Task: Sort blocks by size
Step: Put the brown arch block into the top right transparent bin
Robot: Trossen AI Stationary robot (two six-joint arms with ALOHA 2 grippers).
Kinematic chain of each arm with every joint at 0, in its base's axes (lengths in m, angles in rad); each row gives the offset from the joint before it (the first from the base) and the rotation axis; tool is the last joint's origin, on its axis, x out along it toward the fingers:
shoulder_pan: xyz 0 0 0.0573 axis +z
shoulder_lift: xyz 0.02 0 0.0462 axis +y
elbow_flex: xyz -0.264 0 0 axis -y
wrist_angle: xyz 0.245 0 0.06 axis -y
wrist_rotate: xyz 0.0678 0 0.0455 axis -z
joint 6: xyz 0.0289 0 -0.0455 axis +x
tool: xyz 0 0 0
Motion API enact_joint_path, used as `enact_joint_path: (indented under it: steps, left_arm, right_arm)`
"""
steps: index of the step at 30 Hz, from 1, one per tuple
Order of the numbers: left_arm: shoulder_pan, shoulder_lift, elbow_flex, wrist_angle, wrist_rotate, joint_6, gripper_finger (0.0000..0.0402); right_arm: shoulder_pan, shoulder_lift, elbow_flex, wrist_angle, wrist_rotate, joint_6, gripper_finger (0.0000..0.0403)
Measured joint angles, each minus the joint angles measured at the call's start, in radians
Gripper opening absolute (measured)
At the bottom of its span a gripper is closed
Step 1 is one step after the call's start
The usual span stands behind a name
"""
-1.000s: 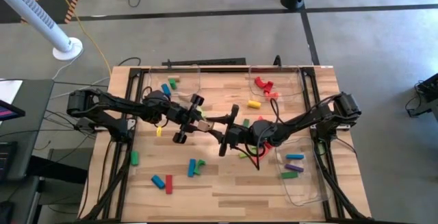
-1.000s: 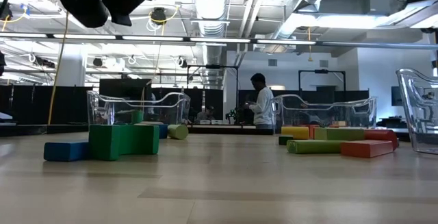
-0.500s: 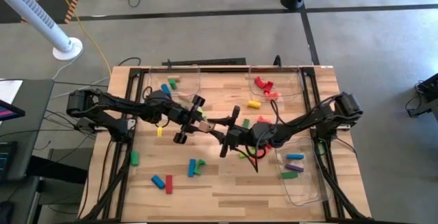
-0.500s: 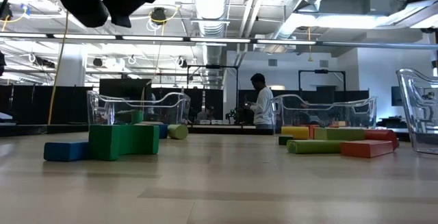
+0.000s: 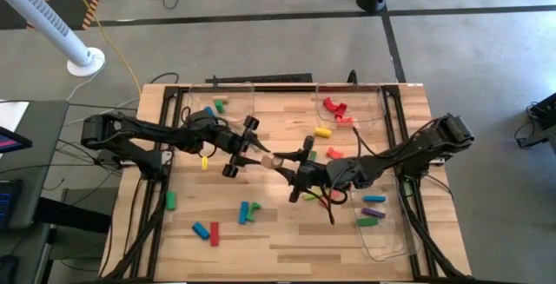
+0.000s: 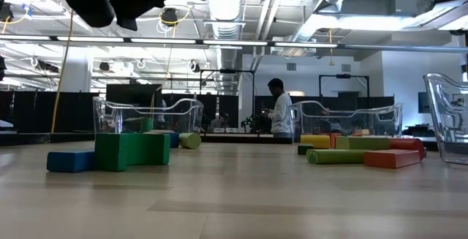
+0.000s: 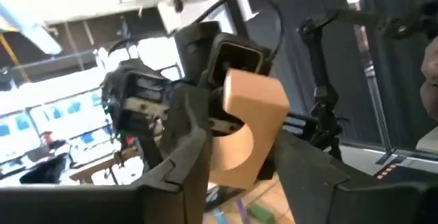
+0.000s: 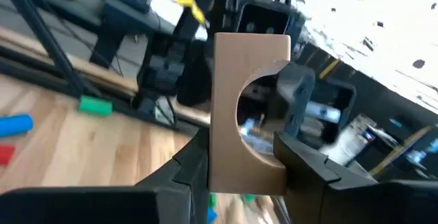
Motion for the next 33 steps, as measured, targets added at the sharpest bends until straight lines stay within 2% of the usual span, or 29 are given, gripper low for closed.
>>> enact_joint_path:
  steps: [5,10,14,17,22,29,33]
  left_arm:
    - [-0.002,-0.059,0.0,-0.286,-0.005,0.005,0.0176]
    - [-0.037,-0.111,0.0,-0.664,-0.043,0.047,0.0175]
    - [-0.109,-0.115,-0.001,-0.84,-0.17,0.051,0.0174]
    - [-0.186,-0.105,-0.001,-0.912,-0.293,0.058,0.0174]
    - [-0.305,-0.107,-0.002,-0.946,-0.472,0.044,0.0173]
    - [-0.429,-0.106,-0.001,-0.944,-0.632,-0.005,0.0173]
    - [-0.477,-0.106,-0.001,-0.944,-0.677,-0.019,0.0173]
  right_arm:
    - [0.013,-0.071,0.0,-0.194,0.137,0.054,0.0158]
    - [-0.03,-0.179,0.0,-0.548,0.223,0.284,0.0158]
    - [-0.132,-0.273,0.0,-0.895,0.224,0.564,0.0158]
    - [-0.229,-0.322,0.0,-1.084,0.219,0.714,0.0158]
    - [-0.414,-0.362,0.0,-1.213,0.112,0.761,0.0158]
    - [-0.673,-0.329,-0.012,-1.224,-0.09,0.734,0.0158]
    - [-0.798,-0.29,-0.046,-1.222,-0.196,0.726,0.0158]
